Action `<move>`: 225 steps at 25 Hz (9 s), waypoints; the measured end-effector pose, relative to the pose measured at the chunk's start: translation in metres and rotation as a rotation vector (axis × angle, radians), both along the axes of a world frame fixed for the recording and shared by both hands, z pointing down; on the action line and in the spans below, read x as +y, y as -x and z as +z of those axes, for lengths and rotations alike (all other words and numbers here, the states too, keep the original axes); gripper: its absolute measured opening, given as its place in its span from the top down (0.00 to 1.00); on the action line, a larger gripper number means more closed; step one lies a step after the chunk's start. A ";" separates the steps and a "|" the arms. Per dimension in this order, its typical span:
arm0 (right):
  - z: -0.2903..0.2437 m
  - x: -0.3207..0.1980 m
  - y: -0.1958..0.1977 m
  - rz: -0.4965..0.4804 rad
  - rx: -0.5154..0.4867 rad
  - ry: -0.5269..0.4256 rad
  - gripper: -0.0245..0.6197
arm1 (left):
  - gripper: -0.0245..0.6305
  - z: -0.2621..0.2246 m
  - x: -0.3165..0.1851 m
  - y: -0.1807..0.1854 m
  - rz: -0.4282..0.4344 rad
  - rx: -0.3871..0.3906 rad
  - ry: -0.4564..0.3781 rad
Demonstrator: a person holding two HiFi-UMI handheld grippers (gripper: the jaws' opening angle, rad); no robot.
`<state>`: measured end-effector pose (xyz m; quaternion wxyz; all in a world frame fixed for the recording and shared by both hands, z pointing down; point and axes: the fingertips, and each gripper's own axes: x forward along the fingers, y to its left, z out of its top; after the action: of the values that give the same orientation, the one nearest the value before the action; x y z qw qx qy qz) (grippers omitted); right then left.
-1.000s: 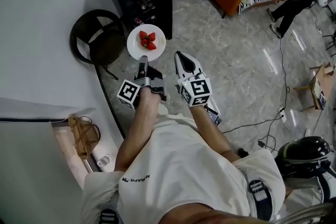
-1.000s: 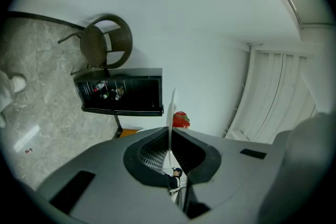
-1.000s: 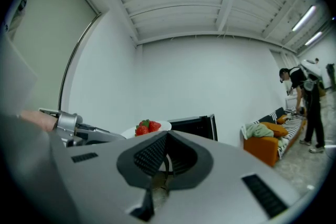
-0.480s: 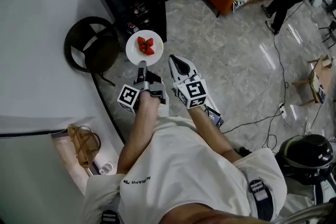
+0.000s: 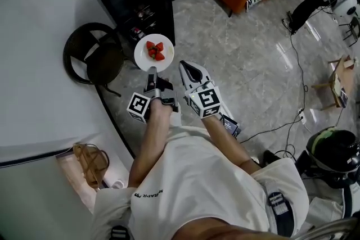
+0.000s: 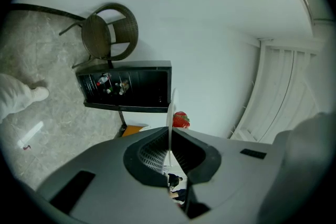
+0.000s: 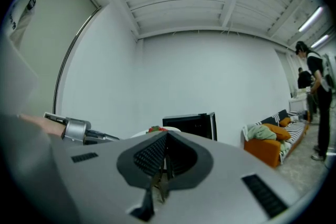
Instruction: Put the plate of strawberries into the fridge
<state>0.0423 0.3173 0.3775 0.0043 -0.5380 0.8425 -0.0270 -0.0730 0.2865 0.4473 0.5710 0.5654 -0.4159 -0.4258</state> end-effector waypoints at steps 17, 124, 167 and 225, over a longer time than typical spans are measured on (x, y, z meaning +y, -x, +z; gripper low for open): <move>0.022 -0.163 -0.026 -0.012 -0.021 0.080 0.94 | 0.94 0.019 -0.156 -0.034 0.020 -0.025 0.072; 0.202 -0.474 0.023 -0.139 -0.024 0.166 0.94 | 0.94 0.232 -0.451 0.013 -0.151 0.061 0.114; 0.217 -0.471 0.039 -0.226 -0.041 0.176 0.94 | 0.94 0.385 -0.495 0.025 -0.169 -0.007 0.299; 0.227 -0.467 0.037 -0.258 -0.046 0.246 0.94 | 0.66 0.413 -0.547 0.035 -0.212 0.031 0.323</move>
<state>0.0052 -0.1494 0.6049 -0.0459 -0.4212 0.8945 -0.1425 -0.1075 -0.2603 0.8607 0.6125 0.4130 -0.5272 -0.4200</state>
